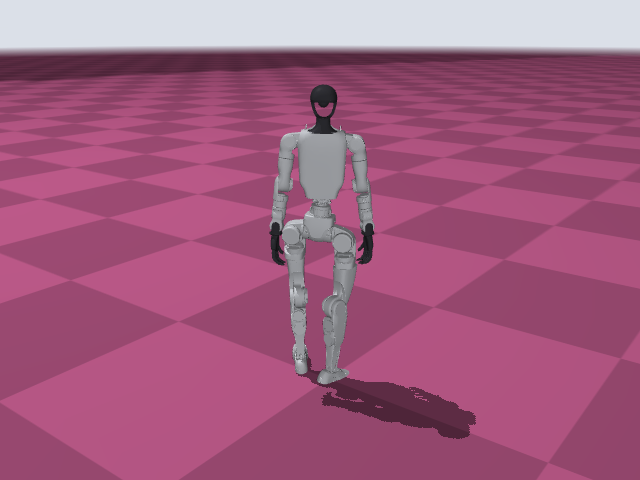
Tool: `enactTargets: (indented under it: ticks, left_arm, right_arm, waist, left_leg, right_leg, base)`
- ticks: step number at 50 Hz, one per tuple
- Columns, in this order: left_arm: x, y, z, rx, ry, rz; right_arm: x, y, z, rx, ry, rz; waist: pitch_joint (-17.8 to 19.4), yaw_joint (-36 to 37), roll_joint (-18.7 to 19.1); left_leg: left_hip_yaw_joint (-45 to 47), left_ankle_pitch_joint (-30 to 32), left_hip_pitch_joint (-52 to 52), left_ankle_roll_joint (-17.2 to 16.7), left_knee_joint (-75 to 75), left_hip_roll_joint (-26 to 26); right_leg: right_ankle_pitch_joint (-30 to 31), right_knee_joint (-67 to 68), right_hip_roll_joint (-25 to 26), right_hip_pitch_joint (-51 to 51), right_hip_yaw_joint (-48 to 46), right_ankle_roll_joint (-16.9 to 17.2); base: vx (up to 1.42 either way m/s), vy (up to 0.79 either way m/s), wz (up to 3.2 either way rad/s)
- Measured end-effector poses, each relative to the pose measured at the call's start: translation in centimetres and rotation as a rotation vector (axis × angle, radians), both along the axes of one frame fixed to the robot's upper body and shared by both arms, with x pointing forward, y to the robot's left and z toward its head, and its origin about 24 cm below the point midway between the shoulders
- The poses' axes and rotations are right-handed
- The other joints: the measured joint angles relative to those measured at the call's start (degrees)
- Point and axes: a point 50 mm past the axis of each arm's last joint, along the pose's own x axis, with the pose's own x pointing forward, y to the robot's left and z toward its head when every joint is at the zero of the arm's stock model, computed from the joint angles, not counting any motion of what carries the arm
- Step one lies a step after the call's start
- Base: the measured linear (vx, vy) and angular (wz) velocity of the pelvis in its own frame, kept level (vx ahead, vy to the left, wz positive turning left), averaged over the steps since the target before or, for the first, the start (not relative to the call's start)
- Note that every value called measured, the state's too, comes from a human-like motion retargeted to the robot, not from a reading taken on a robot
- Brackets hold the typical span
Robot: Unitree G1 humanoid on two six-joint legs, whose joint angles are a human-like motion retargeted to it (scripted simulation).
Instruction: In place motions
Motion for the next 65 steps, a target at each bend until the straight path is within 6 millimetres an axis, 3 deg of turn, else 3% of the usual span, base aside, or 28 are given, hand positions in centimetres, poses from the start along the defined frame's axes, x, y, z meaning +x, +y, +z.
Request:
enactTargets:
  ticks: [13, 27, 32, 45, 56, 61, 65]
  left_arm:
    - [-0.9, -0.8, 0.1, 0.002, 0.011, 0.043]
    - [0.1, -0.5, -0.1, -0.018, -0.008, 0.009]
    - [-0.3, -0.7, -0.1, -0.042, -0.006, 0.011]
    - [-3.8, -1.6, 0.5, -0.084, 0.087, -0.021]
    - [-2.3, -1.3, 0.2, -0.098, 0.037, -0.084]
    - [-1.0, -0.3, 0.0, -0.049, -0.021, -0.180]
    - [-0.6, -0.8, -0.1, -0.062, -0.048, -0.222]
  right_arm:
    - [0.1, 0.5, -0.1, 0.013, -0.005, 0.022]
    - [-0.1, 0.6, -0.1, 0.014, 0.013, 0.049]
    - [0.9, 0.4, 0.0, 0.010, -0.001, 0.069]
    - [5.1, 1.3, 0.1, 0.020, -0.077, 0.186]
    - [7.4, 0.9, 0.5, -0.021, -0.128, 0.196]
    - [6.5, 0.2, 0.5, -0.051, -0.098, 0.137]
    - [5.1, -0.4, 0.4, -0.075, -0.060, 0.081]
  waist:
    - [-0.35, 0.46, -0.09]
    - [-0.97, -3.78, 1.17]
    - [-1.13, -6.67, 2.00]
    - [-1.99, -15.52, 4.93]
    - [0.34, -30.19, 6.21]
    - [1.10, -34.19, 6.00]
    - [1.36, -35.19, 5.61]
  left_leg:
    - [-1.55, 0.43, -0.29, -0.12, -0.06, -0.95]
    - [5.58, -2.09, 3.55, -1.53, -0.82, 0.94]
    - [10.06, -3.81, 5.52, -3.10, -0.54, 2.59]
    - [27.44, -4.69, 11.24, -8.96, -0.26, 6.15]
    - [38.49, -2.70, 14.27, -12.16, 0.82, 6.15]
    - [42.13, -1.50, 15.60, -13.40, 2.20, 5.68]
    - [44.92, -1.10, 16.49, -14.18, 2.65, 4.93]
  right_leg:
    - [0.12, -0.66, -0.48, 1.67, -2.69, 0.91]
    - [0.99, 0.54, 1.31, -1.51, 5.89, -1.08]
    - [1.86, 1.97, 2.67, -4.39, 12.17, -2.17]
    - [8.45, 3.43, 9.27, -12.17, 28.74, -3.38]
    - [13.69, 3.06, 11.65, -14.50, 33.20, -0.17]
    - [15.13, 2.89, 11.72, -14.69, 34.39, 4.14]
    - [15.82, 2.63, 11.78, -14.94, 35.42, 8.18]
  base:
    - [0.02, 0.01, 0.19]
    - [-0.02, -0.10, -0.63]
    - [-0.10, -0.17, -1.27]
    - [-0.18, -0.17, -1.88]
    - [-0.21, 0.00, -1.38]
    - [-0.06, 0.06, -1.16]
    - [-0.06, 0.04, -1.04]
